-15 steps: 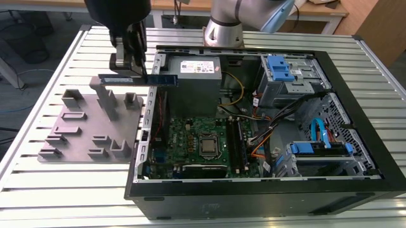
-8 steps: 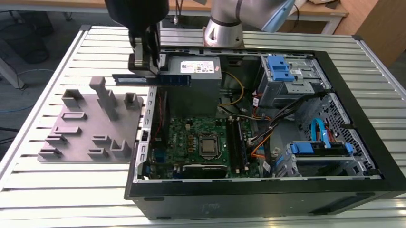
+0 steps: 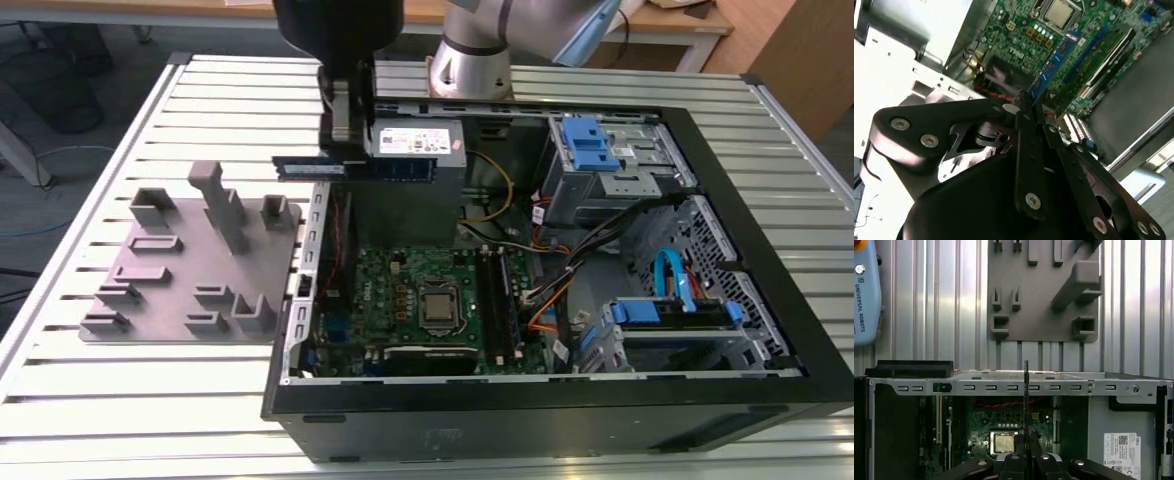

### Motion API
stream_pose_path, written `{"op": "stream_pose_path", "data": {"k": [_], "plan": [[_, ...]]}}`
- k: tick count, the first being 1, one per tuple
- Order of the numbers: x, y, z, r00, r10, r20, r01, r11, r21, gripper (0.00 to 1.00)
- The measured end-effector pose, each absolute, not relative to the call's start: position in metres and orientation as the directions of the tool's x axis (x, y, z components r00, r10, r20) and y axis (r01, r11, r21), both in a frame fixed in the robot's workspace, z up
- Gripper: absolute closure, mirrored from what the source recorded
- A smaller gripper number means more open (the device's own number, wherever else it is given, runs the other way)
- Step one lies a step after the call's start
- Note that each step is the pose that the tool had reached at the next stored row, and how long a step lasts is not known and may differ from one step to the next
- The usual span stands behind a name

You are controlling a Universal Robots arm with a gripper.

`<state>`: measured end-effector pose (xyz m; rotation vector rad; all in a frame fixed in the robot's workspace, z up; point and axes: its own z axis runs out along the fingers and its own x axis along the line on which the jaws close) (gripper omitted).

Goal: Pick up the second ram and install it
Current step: 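Pick up the second ram and move it above second insertion slot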

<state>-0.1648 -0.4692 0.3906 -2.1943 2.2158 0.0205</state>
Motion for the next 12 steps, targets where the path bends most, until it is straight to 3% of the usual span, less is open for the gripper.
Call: {"op": "stream_pose_path", "data": {"k": [12], "plan": [[-0.126, -0.469, 0.391, -0.01, -1.0, -0.026, -1.0, 0.01, -0.007, 0.86]]}}
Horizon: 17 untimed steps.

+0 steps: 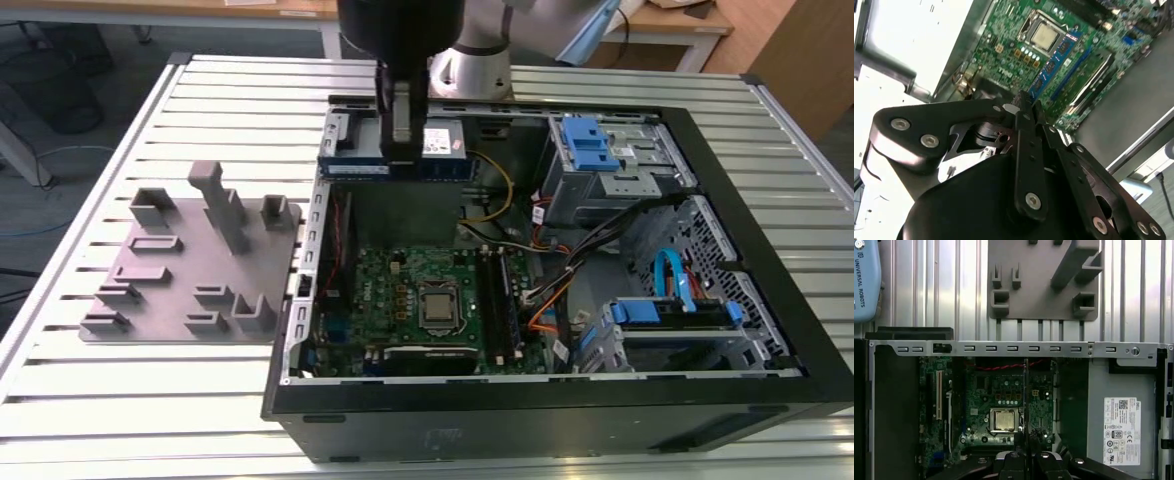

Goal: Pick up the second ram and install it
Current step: 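Pick up the second ram and move it above second insertion slot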

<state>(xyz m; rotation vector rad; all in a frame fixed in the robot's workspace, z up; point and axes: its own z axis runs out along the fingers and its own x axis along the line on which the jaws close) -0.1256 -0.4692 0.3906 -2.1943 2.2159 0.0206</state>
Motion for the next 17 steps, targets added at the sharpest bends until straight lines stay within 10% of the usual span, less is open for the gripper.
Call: {"op": "stream_pose_path", "data": {"k": [17], "plan": [[-0.082, -0.469, 0.391, -0.01, -1.0, -0.027, -1.0, 0.01, -0.007, 0.86]]}}
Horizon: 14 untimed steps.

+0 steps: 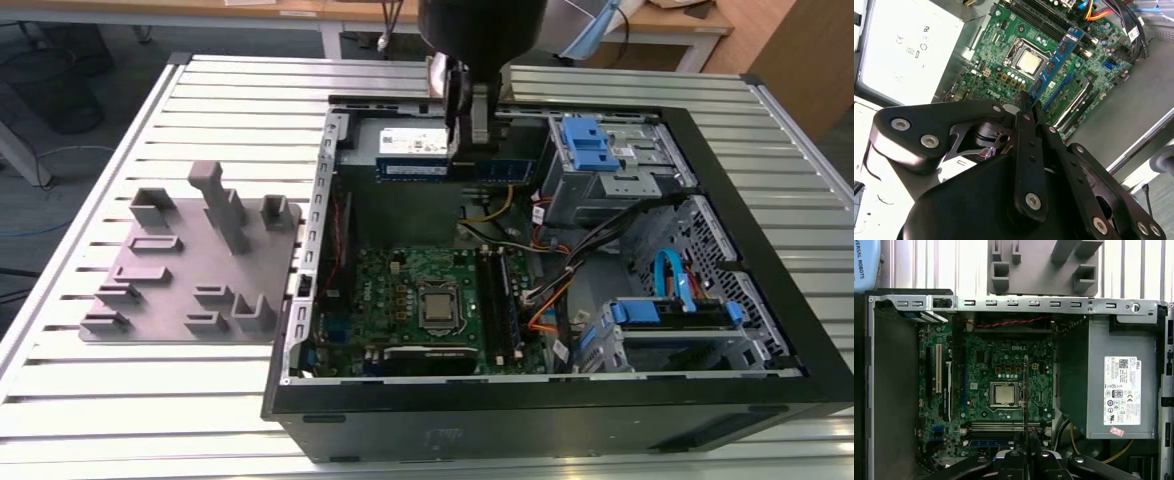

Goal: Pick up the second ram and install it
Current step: 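Pick up the second ram and move it above second insertion slot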

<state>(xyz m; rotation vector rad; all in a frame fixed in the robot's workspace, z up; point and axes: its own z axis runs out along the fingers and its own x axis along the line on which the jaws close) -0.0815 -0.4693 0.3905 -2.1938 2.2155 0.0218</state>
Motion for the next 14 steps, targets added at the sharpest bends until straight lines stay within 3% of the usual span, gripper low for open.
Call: {"op": "stream_pose_path", "data": {"k": [14], "plan": [[-0.057, -0.469, 0.376, -0.01, -1.0, -0.026, -1.0, 0.01, 0.005, 0.86]]}}
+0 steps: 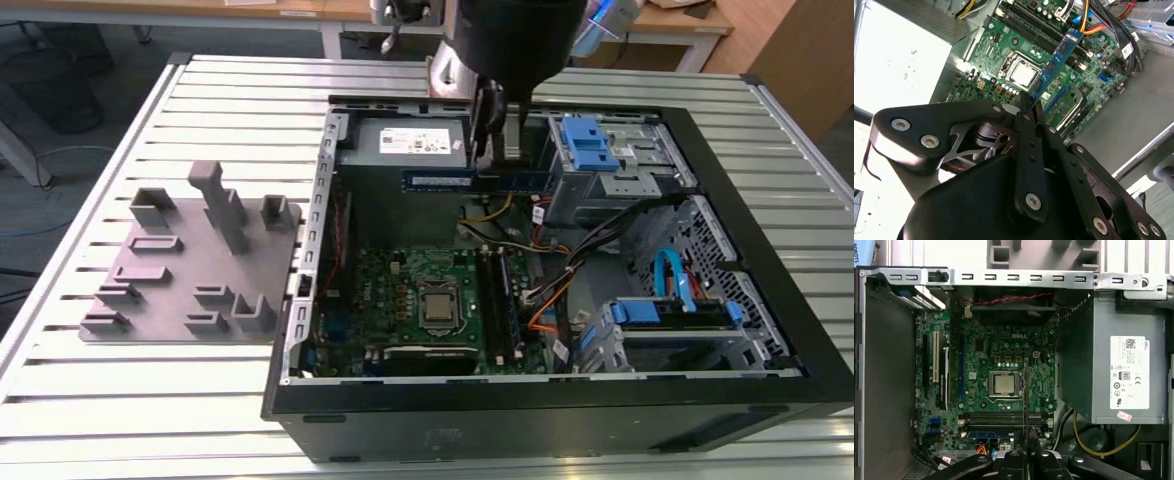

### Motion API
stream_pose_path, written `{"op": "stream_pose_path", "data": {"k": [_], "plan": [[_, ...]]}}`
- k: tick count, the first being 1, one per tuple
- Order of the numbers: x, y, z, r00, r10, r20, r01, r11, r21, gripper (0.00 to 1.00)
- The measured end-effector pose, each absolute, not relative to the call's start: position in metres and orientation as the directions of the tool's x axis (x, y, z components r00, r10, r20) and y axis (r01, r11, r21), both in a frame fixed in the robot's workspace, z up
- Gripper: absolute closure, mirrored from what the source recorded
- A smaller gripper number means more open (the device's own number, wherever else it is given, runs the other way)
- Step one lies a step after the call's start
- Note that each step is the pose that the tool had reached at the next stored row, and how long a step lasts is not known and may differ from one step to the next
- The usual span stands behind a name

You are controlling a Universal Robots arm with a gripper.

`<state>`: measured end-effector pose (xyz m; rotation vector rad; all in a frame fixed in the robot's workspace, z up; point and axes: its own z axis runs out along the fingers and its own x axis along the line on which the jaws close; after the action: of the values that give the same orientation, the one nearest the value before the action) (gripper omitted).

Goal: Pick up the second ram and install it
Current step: 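Pick up the second ram and move it above second insertion slot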

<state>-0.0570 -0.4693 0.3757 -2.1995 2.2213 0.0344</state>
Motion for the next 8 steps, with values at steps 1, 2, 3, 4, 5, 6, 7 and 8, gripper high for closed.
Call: {"op": "stream_pose_path", "data": {"k": [1, 2, 3, 4, 5, 6, 7, 8], "plan": [[-0.056, -0.469, 0.374, -0.01, -1.0, -0.027, -1.0, 0.01, 0.005, 0.86], [-0.055, -0.469, 0.372, -0.01, -1.0, -0.027, -1.0, 0.01, 0.006, 0.86], [-0.054, -0.469, 0.37, -0.01, -1.0, -0.027, -1.0, 0.01, 0.007, 0.86], [-0.053, -0.469, 0.368, -0.01, -1.0, -0.026, -1.0, 0.01, 0.008, 0.86], [-0.052, -0.469, 0.367, -0.01, -1.0, -0.026, -1.0, 0.01, 0.008, 0.86], [-0.051, -0.469, 0.365, -0.01, -1.0, -0.026, -1.0, 0.01, 0.009, 0.86], [-0.05, -0.469, 0.363, -0.01, -1.0, -0.026, -1.0, 0.01, 0.009, 0.86], [-0.049, -0.469, 0.361, -0.01, -1.0, -0.026, -1.0, 0.01, 0.01, 0.86]]}}
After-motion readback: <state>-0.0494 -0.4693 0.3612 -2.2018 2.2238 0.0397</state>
